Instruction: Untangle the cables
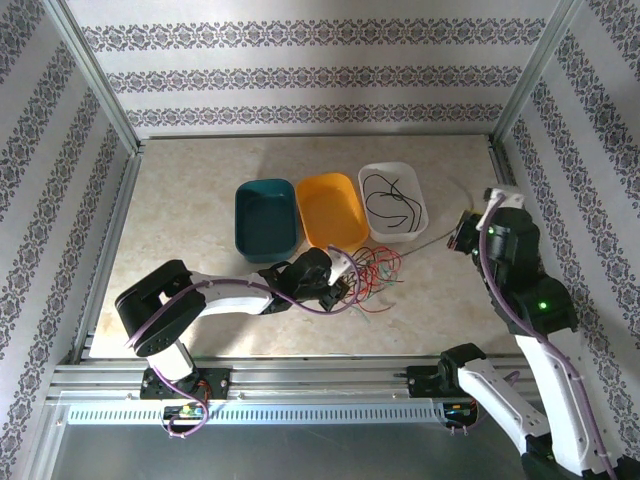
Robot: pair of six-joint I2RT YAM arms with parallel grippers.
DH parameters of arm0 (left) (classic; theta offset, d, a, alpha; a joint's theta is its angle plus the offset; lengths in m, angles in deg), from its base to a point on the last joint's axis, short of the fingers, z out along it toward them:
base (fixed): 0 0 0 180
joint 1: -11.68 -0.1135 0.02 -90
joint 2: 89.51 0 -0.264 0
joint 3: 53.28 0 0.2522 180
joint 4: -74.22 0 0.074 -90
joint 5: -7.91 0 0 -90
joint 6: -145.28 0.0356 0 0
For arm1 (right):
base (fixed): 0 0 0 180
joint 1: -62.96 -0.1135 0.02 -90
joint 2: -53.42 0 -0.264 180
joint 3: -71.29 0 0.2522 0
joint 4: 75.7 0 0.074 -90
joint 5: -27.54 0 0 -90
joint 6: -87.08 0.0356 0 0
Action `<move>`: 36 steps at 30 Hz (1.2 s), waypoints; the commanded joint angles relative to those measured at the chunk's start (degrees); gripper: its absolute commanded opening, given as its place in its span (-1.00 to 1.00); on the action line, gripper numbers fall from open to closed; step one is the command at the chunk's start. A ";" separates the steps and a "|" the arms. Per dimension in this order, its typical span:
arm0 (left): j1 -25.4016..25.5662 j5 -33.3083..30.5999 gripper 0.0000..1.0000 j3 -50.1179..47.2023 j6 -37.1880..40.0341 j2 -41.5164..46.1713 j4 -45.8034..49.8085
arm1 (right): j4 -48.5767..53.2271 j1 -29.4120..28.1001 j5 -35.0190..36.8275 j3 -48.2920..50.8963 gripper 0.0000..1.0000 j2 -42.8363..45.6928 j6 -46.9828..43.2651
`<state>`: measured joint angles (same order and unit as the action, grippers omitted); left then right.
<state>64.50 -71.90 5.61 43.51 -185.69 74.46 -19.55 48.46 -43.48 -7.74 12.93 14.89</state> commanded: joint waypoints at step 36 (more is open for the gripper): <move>-0.35 -3.40 -1.00 -4.22 3.62 0.24 15.06 | -14.70 7.56 -9.68 -30.65 -1.00 -16.71 -9.55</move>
<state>64.45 -74.17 3.18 46.11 -184.20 82.88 -33.71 55.74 -42.30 -36.55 -0.05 1.84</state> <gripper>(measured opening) 0.072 0.046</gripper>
